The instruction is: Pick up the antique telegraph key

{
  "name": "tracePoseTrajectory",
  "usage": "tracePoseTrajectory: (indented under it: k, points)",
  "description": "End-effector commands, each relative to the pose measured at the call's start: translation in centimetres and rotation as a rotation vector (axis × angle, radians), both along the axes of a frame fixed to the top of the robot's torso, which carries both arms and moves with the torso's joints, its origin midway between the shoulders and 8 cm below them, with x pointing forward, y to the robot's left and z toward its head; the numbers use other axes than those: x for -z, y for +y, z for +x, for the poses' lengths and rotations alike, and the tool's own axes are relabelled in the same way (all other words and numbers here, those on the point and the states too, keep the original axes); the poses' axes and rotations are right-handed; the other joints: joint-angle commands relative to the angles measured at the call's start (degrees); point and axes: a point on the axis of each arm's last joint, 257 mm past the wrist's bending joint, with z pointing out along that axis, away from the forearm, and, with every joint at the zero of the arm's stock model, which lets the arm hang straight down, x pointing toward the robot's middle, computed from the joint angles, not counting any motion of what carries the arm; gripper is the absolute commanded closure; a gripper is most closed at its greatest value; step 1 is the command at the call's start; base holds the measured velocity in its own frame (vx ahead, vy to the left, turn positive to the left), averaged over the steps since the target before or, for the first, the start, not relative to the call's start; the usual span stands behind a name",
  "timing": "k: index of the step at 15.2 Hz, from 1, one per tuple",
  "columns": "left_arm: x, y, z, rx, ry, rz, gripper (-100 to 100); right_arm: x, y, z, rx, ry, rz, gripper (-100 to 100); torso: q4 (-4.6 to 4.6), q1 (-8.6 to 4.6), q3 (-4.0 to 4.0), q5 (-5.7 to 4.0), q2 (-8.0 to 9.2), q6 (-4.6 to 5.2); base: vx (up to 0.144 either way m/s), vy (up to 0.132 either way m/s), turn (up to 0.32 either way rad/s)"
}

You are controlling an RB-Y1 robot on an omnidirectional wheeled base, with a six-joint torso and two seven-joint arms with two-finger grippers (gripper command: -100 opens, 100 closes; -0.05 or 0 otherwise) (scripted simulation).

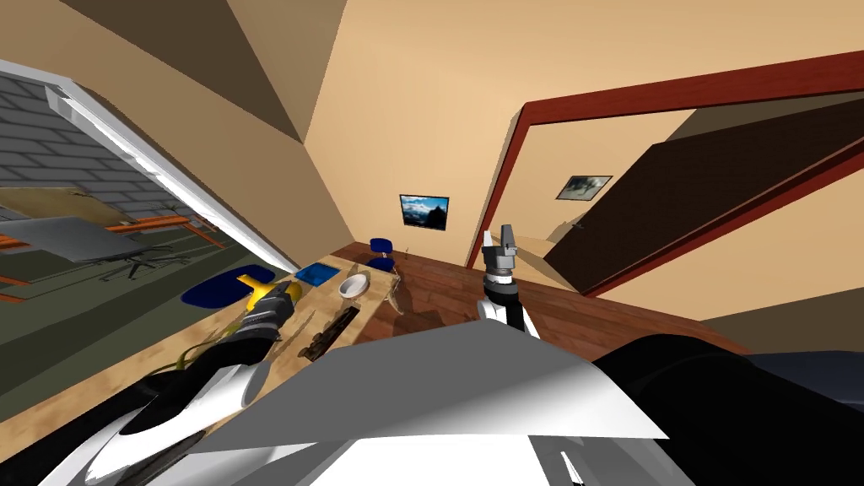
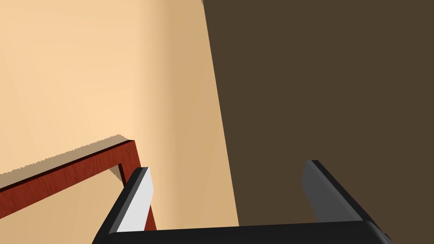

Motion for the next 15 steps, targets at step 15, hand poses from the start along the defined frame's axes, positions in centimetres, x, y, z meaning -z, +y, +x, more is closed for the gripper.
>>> tracePoseTrajectory:
  k: [15]
  points:
    - [9.6, 9.5, -11.2, -0.35, 0.289, -0.203, -100, 0.0, 0.0, 0.0, 0.0, 0.0, 0.0, 0, -0.02, -0.02, -0.07, 0.0, -0.13, -0.01, 0.12, -0.057, -0.002]
